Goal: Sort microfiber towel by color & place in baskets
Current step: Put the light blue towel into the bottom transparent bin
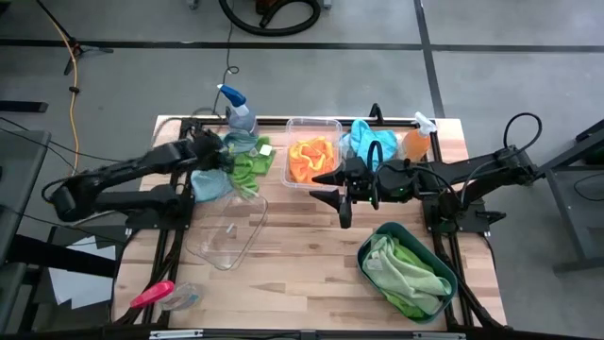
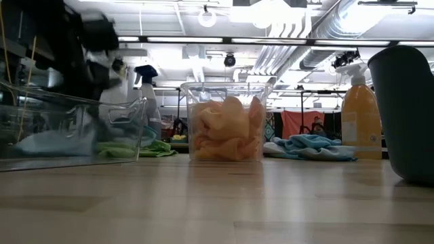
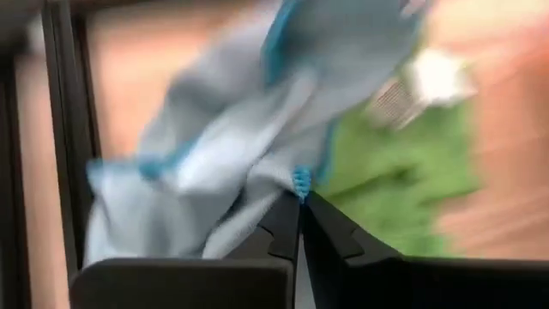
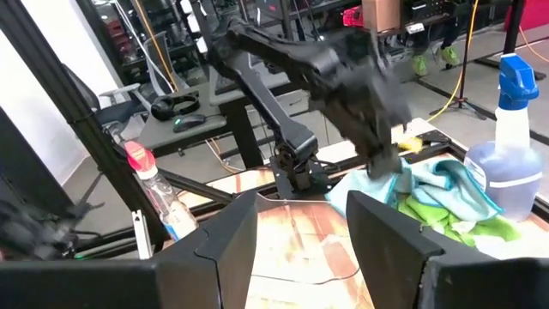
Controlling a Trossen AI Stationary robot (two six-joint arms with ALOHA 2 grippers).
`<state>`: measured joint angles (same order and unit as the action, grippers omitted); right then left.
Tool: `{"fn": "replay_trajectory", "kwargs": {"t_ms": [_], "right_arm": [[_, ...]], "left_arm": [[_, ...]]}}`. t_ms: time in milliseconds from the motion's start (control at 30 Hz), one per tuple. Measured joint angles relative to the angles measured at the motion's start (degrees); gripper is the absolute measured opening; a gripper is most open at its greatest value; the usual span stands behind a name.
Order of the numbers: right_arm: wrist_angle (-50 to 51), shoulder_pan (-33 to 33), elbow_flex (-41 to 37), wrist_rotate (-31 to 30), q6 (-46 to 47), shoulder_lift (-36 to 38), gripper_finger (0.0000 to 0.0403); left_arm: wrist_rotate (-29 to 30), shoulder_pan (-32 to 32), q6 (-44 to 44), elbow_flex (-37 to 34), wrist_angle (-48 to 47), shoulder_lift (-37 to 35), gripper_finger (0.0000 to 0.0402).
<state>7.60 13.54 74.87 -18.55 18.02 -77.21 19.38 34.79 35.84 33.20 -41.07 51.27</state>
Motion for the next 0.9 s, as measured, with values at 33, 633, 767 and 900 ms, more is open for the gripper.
{"fn": "replay_trajectory", "kwargs": {"t_ms": [33, 633, 767, 900], "right_arm": [[0.0, 0.0, 0.0, 0.0, -0.1, 0.0, 0.0177], [0.0, -0.1, 0.0, -0.1, -3.7, 0.0, 0.0177], [0.0, -0.1, 0.0, -0.3, -3.7, 0.0, 0.0177], [0.1, -0.1, 0.0, -0.3, -3.6, 0.0, 0.0177]], "left_arm": [[0.0, 0.0, -1.3, 2.0, -0.8, -2.0, 0.0001], [-1.6, -14.5, -19.5, 46.4, -1.8, -8.9, 0.0], [-4.3, -18.4, -20.1, 52.5, -1.0, -5.8, 0.0], [-7.5, -21.7, -21.0, 56.7, 1.5, -2.9, 0.0]]}}
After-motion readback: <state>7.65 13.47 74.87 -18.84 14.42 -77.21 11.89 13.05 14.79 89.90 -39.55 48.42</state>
